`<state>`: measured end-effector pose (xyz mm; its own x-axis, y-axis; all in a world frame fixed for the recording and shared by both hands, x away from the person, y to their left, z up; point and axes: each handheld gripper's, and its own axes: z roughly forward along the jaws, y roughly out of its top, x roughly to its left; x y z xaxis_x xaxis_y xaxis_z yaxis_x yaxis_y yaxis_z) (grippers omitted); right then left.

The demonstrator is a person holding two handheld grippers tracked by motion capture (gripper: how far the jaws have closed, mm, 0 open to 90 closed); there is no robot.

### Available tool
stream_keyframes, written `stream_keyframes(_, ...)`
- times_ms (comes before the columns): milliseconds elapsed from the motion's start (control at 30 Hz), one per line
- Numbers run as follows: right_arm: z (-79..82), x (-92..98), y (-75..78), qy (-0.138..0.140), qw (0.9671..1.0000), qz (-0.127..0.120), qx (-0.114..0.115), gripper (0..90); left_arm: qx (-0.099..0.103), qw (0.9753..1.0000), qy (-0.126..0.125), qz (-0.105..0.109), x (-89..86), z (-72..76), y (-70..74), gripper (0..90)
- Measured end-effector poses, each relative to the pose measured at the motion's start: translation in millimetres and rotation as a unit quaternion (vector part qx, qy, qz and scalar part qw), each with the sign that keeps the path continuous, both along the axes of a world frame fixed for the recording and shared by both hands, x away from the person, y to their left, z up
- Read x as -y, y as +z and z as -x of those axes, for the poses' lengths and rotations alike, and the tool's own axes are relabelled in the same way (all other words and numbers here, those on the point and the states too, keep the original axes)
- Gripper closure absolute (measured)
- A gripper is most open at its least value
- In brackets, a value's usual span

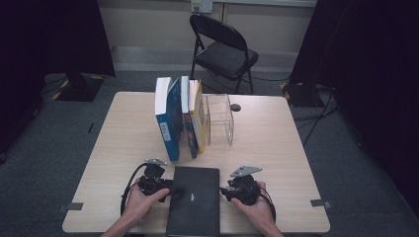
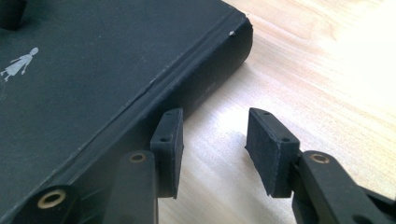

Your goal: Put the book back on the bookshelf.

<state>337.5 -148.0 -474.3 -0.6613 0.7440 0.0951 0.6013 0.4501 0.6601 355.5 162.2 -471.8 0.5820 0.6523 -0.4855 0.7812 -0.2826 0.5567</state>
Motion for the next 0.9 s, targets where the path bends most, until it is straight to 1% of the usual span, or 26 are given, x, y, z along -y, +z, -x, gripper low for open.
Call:
stream_keyframes(67,0.7,0.1,-0.2,0.000,1.0000,0.001,0.002,55.6,-0.001,1.0000,-0.002,-0.003,0.8,-0.3,0.0,35.4)
stream_keyframes(100,0.7,0.5,-0.4,0.003,1.0000,0.001,0.002,55.0,-0.004,1.0000,0.000,-0.001,0.6,-0.8,0.2,35.7)
stream_keyframes(133,0.3,1.0,-0.6,0.003,1.0000,0.000,0.002,54.3,-0.005,1.0000,0.000,0.003,-0.5,-1.9,-0.3,36.4)
stream_keyframes(167,0.0,1.3,-0.6,0.002,1.0000,-0.001,0.001,54.2,-0.012,0.9999,0.003,0.010,-2.9,-2.9,-0.5,38.1)
stream_keyframes(200,-0.1,1.7,-0.7,0.004,1.0000,-0.002,0.000,54.2,-0.019,0.9995,0.008,0.023,-5.6,-3.7,-0.9,40.1)
stream_keyframes(333,0.2,1.4,-0.6,0.005,1.0000,0.000,0.003,54.7,-0.014,0.9996,0.008,0.022,-5.6,-2.9,0.1,41.5)
stream_keyframes(367,0.3,1.4,-0.6,0.005,1.0000,0.001,0.003,54.8,-0.012,0.9996,0.008,0.024,-6.2,-2.8,1.0,41.6)
stream_keyframes(400,0.4,1.5,-0.7,0.005,1.0000,0.000,0.003,54.8,-0.014,0.9994,0.009,0.030,-7.2,-3.0,1.7,41.9)
stream_keyframes(433,0.4,1.6,-0.8,0.005,1.0000,0.000,0.004,54.8,-0.015,0.9989,0.014,0.043,-9.2,-3.2,2.8,42.1)
stream_keyframes(467,0.6,2.1,-0.8,0.004,1.0000,0.000,0.004,54.7,-0.012,0.9986,0.019,0.048,-10.3,-2.9,4.1,44.4)
stream_keyframes(500,0.9,2.5,-0.9,0.003,1.0000,0.000,0.003,54.6,-0.012,0.9983,0.017,0.053,-11.5,-3.1,4.9,47.3)
stream_keyframes(533,1.0,2.7,-0.9,0.002,1.0000,0.000,0.003,54.6,-0.013,0.9978,0.022,0.061,-11.3,-2.5,5.5,47.3)
stream_keyframes(567,1.2,2.7,-0.8,0.002,1.0000,0.001,0.004,54.6,-0.009,0.9980,0.022,0.059,-11.1,-2.3,6.4,47.2)
stream_keyframes(600,1.4,2.8,-0.8,0.002,1.0000,0.001,0.005,54.6,-0.009,0.9978,0.023,0.061,-10.2,-1.6,7.4,47.2)
stream_keyframes(633,1.6,2.9,-0.9,0.002,1.0000,0.001,0.005,54.6,-0.006,0.9978,0.019,0.063,-11.2,-1.7,8.5,47.2)
stream_keyframes(733,2.1,3.5,-1.1,0.000,1.0000,0.000,0.005,54.5,-0.010,0.9963,0.018,0.083,-13.0,-1.7,10.3,48.1)
stream_keyframes(767,2.1,3.6,-1.1,0.000,1.0000,0.000,0.005,54.6,-0.013,0.9961,0.017,0.086,-13.7,-2.0,10.2,48.3)
stream_keyframes(800,2.2,3.8,-1.1,0.000,1.0000,0.000,0.005,54.5,-0.024,0.9954,0.008,0.092,-13.6,-2.1,8.5,48.9)
stream_keyframes(833,2.4,3.9,-1.3,-0.001,1.0000,-0.001,0.006,54.5,-0.034,0.9940,-0.010,0.103,-11.4,-1.6,5.5,53.9)
stream_keyframes(867,2.6,3.7,-1.4,-0.002,1.0000,-0.001,0.005,54.4,-0.035,0.9931,-0.014,0.111,-7.3,1.1,4.1,52.9)
stream_keyframes(900,2.8,3.5,-1.5,-0.003,1.0000,-0.002,0.006,54.4,-0.033,0.9939,-0.012,0.104,-2.4,4.0,5.2,51.5)
